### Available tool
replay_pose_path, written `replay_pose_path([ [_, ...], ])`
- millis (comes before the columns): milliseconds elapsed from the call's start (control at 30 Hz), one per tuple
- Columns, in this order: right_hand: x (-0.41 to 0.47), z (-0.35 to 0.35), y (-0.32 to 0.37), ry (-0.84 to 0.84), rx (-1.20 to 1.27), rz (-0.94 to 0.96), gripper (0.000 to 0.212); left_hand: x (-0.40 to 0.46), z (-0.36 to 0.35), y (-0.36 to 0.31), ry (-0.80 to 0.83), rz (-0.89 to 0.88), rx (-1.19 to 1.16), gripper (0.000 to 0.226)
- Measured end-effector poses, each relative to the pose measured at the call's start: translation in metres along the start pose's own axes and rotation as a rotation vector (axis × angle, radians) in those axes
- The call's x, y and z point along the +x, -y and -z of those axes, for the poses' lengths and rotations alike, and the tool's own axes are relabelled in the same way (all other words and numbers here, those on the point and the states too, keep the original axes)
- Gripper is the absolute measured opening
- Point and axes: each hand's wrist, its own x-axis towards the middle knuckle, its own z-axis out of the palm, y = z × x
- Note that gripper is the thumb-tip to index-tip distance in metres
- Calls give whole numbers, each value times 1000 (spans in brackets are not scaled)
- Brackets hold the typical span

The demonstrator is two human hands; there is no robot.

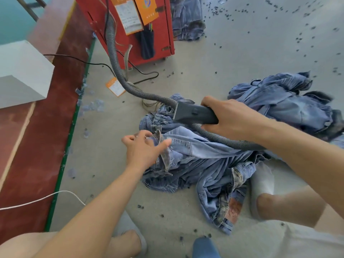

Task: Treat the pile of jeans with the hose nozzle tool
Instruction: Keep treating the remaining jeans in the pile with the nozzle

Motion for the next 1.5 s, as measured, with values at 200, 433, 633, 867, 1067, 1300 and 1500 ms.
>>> replay_pose_path([
  [200,0,-6,5,62,-48,46,28,1,-7,17,38,-158,472,51],
  [433,0,-10,-1,78,-52,72,27,24,10,12,165,44,-404,22],
  [633,10,-11,-2,138,-71,45,24,7,28,5,509,-27,-923,20],
  [867,23,-5,10,184,6,59,24,-12,39,4,659,-142,-989,16],
  [1067,22,11,20,55,62,56,26,-22,44,3,677,-187,-987,26],
  [1300,15,20,28,311,202,-156,34,-31,34,-6,651,-200,-960,28],
  [1500,30,19,23,145,442,-339,28,-35,29,-7,669,-126,-969,27],
])
